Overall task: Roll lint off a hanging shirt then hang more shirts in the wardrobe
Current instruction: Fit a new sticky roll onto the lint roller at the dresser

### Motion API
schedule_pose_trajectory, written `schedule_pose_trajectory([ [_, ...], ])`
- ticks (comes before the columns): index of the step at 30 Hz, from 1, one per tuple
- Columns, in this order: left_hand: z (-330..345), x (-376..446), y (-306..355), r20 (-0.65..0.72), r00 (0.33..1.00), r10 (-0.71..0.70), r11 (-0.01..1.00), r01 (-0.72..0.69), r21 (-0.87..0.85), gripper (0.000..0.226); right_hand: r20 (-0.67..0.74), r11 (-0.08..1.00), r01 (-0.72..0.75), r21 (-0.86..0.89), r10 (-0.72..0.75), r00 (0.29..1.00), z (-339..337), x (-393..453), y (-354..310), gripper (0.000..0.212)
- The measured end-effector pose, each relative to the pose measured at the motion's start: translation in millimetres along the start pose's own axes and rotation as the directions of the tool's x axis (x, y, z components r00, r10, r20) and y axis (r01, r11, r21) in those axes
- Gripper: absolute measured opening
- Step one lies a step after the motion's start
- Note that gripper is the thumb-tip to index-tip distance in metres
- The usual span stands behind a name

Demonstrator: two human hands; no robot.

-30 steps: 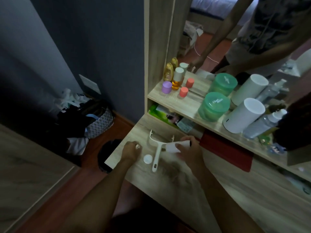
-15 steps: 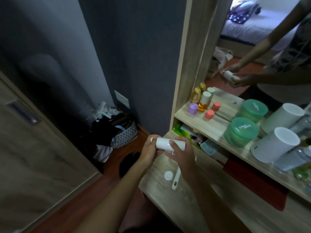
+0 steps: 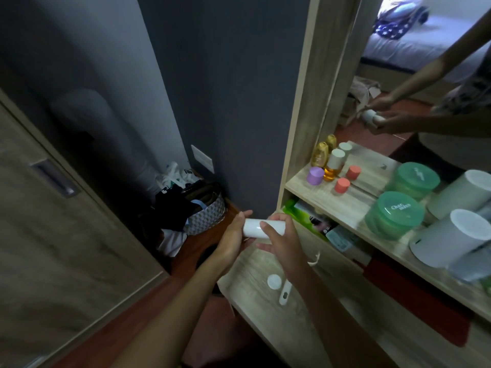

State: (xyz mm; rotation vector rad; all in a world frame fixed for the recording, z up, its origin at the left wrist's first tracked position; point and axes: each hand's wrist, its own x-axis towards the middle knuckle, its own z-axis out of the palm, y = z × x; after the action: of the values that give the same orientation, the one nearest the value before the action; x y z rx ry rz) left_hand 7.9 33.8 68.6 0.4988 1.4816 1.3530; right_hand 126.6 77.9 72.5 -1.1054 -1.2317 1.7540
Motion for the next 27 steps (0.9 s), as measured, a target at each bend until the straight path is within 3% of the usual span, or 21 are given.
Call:
schedule_pose_trajectory([
  [3,2,2,2,-0.056,0.996,0.063,0.997,-0.060,0.053,0.034,0.011,0.999,-0.027,0.038,0.026,1.000,5,4,6,0.020],
  [6,1,12,6,-0.203,0.977,0.072,0.997,-0.073,0.000,0.026,0.014,0.964,-0.178,0.196,0.179,0.984,5,14,16,0.035],
  [7,0,15,8,-0.245,0.968,0.060,0.997,-0.071,-0.037,0.025,-0.062,0.980,-0.160,0.121,0.168,0.984,4,17,23,0.035],
  [8,-1,18,11,-0.277,0.959,0.058,0.996,-0.074,-0.048,0.025,-0.152,0.991,-0.102,-0.086,0.088,0.984,-1,20,33,0.036],
  [9,-2,19,13,-0.292,0.954,0.062,0.997,-0.073,-0.027,0.026,-0.172,0.923,-0.036,-0.382,-0.033,0.985,-8,23,47,0.038],
  [11,-7,21,12,-0.292,0.954,0.072,0.997,-0.075,0.001,0.025,0.012,0.547,0.081,-0.833,-0.129,0.992,-24,24,79,0.042],
  [13,-10,19,10,-0.280,0.958,0.061,0.998,-0.066,-0.007,0.023,0.156,0.187,0.155,-0.970,-0.008,0.988,-35,16,105,0.043],
  [15,-12,17,7,-0.273,0.961,0.041,0.998,-0.050,-0.029,0.024,0.187,0.054,0.185,-0.981,0.023,0.982,-35,7,117,0.038],
  [20,-18,14,2,-0.287,0.958,-0.016,0.995,-0.013,-0.099,0.025,0.165,-0.037,0.164,-0.986,-0.009,0.986,-32,4,124,0.026],
  [22,-20,15,1,-0.286,0.958,-0.035,0.994,0.005,-0.107,0.027,0.128,0.008,0.128,-0.992,0.015,0.992,-33,3,124,0.030],
  [26,-23,17,0,-0.295,0.954,-0.056,0.992,0.020,-0.124,0.027,0.075,0.320,0.068,-0.945,0.009,0.997,-34,6,96,0.041],
  [27,-24,18,-1,-0.296,0.953,-0.059,0.992,0.023,-0.124,0.028,0.012,0.419,0.039,-0.907,-0.067,0.998,-33,12,86,0.038],
])
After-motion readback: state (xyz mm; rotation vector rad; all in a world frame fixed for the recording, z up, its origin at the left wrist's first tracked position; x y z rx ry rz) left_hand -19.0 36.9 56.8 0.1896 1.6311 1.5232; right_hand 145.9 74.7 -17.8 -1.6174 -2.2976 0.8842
